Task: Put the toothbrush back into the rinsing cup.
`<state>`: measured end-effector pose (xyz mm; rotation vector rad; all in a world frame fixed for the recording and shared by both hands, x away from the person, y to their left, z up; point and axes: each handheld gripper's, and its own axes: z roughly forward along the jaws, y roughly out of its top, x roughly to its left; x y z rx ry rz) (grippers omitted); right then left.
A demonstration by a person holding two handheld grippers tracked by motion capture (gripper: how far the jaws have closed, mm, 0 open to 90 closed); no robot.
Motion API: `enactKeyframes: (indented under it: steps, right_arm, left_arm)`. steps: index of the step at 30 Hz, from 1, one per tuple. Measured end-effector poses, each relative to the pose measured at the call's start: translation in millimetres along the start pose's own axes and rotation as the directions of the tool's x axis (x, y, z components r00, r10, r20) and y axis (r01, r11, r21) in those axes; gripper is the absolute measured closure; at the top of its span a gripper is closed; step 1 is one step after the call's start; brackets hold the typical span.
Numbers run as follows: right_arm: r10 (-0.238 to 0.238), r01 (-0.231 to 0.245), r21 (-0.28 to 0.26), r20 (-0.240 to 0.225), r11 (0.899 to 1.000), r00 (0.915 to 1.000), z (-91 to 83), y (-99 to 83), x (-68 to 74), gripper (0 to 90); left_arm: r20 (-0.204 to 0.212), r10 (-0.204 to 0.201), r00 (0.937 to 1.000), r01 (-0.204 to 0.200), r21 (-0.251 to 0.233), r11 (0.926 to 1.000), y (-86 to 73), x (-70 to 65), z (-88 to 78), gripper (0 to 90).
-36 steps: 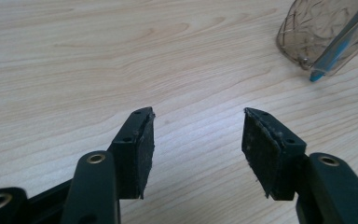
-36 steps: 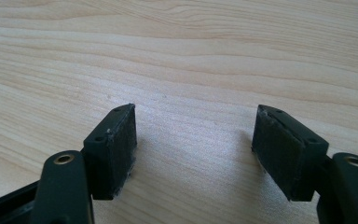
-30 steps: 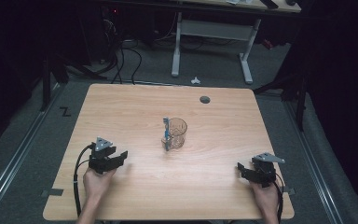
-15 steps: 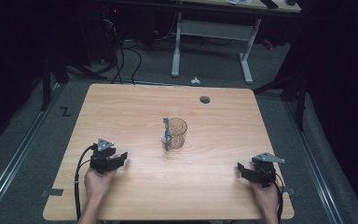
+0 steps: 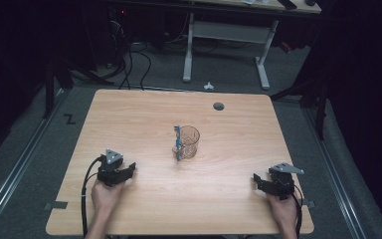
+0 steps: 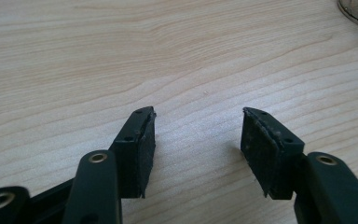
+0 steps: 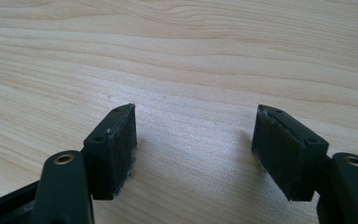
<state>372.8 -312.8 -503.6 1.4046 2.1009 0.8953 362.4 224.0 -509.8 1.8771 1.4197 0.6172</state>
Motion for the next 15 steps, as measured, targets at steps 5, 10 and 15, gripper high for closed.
enactKeyframes:
  steps: [5, 10, 15]
  right_arm:
    - [0.000, 0.000, 0.000, -0.001, 1.000, 1.0000, 0.0, 0.0, -0.1, 30.9]
    - [0.000, 0.000, 0.000, -0.001, 1.000, 1.0000, 0.0, 0.0, -0.1, 31.0]
    - [0.000, 0.000, 0.000, -0.001, 1.000, 1.0000, 0.0, 0.0, 0.0, 31.0]
  left_arm:
    - [-0.017, 0.016, 0.9997, -0.016, 0.008, 0.9998, 0.0, -2.9, 0.5, 41.0]
    - [-0.016, 0.014, 0.9998, -0.014, 0.010, 0.9999, -0.7, -3.9, 0.0, 38.0]
    - [-0.013, 0.014, 0.9998, -0.013, 0.010, 0.9999, -0.6, -3.9, 0.0, 37.4]
